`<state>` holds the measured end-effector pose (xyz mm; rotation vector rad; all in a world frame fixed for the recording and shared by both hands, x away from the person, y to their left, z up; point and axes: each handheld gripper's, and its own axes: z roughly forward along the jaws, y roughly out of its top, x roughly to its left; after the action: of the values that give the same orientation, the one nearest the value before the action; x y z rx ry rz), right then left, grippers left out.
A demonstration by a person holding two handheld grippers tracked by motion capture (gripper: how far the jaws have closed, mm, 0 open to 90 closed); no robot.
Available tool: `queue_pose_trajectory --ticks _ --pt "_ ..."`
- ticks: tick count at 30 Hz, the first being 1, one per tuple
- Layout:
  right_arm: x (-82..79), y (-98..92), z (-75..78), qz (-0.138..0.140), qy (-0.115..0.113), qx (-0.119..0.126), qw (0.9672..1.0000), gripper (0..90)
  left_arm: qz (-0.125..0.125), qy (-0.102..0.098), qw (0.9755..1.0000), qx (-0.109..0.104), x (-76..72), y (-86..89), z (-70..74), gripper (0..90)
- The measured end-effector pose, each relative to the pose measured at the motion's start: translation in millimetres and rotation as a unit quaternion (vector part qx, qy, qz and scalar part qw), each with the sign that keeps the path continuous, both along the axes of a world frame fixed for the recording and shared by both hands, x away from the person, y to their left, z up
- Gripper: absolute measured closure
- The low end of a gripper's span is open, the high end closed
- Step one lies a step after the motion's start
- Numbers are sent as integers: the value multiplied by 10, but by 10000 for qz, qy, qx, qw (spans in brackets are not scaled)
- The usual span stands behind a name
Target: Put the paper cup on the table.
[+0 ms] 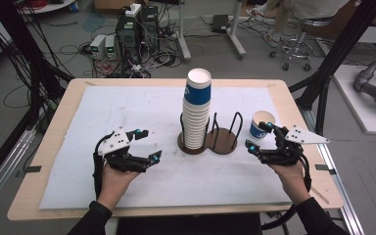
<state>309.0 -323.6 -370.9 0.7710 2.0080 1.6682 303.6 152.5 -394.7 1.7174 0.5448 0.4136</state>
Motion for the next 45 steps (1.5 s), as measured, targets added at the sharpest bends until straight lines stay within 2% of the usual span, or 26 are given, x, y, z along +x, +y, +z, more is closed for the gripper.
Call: queue_pose_trajectory --ticks 6,9,16,23,26,30,41,45 --pt "-22 19 5 -31 36 71 10000 157 -19 39 10000 -63 20 22 -8 147" --pt "-10 27 -35 -26 97 68 9999 157 -32 91 10000 -3 17 29 -26 147" --pt "-20 33 -34 -147 77 -1 9999 156 4 45 10000 3 -34 47 -24 147" --pt "0 85 -51 -49 159 -82 9998 156 29 73 10000 57 -67 71 -34 147" --pt "8 100 -55 16 179 -81 9998 156 72 68 9999 25 -83 105 -29 147" --pt "13 117 -67 156 218 -120 9996 156 28 107 9998 -194 -79 153 -33 142" --pt "28 117 -102 172 306 -131 9993 155 1 150 9996 -236 -69 158 -42 141" --pt "33 119 -108 157 269 -166 9994 155 -11 161 9996 -241 -67 159 -36 141"
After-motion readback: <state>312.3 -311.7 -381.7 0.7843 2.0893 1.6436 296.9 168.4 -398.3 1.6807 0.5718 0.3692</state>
